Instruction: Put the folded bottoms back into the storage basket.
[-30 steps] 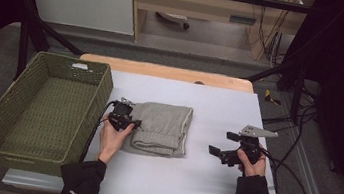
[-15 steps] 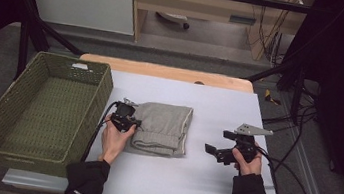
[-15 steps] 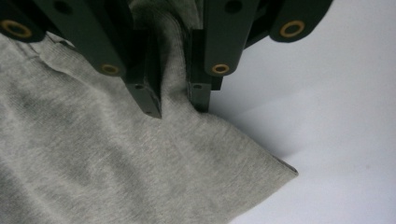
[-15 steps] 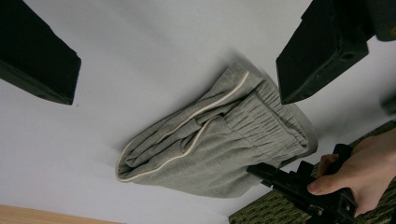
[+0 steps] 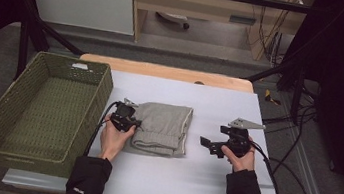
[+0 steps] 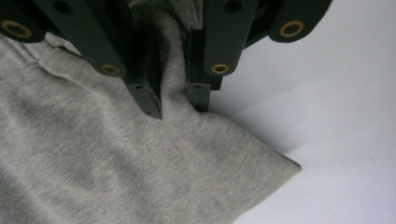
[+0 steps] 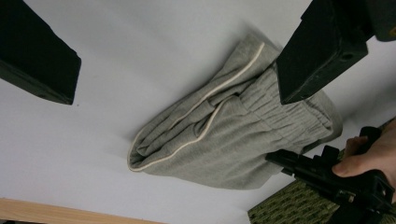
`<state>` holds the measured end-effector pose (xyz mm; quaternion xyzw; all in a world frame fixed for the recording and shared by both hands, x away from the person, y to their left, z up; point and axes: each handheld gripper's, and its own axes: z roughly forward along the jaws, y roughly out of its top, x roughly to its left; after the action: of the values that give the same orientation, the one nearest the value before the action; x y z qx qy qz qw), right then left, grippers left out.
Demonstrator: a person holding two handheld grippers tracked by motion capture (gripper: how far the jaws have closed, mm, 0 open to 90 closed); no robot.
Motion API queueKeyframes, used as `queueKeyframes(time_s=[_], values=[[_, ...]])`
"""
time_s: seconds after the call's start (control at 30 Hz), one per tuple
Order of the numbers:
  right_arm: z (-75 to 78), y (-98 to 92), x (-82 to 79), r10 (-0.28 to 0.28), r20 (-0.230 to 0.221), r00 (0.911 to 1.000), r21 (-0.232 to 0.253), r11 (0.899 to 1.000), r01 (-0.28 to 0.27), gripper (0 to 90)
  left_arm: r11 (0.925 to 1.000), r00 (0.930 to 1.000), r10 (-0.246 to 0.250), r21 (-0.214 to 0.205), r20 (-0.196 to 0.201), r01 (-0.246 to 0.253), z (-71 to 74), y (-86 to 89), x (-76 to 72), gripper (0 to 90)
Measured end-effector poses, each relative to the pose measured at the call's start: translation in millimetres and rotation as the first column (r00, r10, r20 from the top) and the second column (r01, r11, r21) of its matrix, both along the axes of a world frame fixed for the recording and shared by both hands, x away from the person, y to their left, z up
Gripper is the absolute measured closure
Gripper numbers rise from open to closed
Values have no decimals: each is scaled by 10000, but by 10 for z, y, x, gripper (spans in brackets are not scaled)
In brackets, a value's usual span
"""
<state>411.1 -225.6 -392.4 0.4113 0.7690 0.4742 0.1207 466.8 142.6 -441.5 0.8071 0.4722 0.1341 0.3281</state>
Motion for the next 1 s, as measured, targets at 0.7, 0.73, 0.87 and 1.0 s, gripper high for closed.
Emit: queueKeyframes(time_s=[0.7, 0.73, 0.87, 1.0], values=[[-124, 426, 422, -681, -537, 9962, -733, 9952, 641, 39, 9998, 9999, -135, -118, -94, 134, -6, 21, 17, 767], [-138, 441, 438, -740, -591, 9955, -758, 9947, 695, 40, 9998, 9998, -145, -124, -101, 144, -6, 22, 18, 767], [-204, 495, 511, -768, -706, 9945, -958, 9929, 698, 56, 9997, 9998, -179, -167, -113, 178, -8, 30, 22, 767], [-269, 549, 570, -851, -822, 9930, -911, 9928, 775, 83, 9997, 9998, -178, -164, -100, 176, -9, 28, 21, 767]])
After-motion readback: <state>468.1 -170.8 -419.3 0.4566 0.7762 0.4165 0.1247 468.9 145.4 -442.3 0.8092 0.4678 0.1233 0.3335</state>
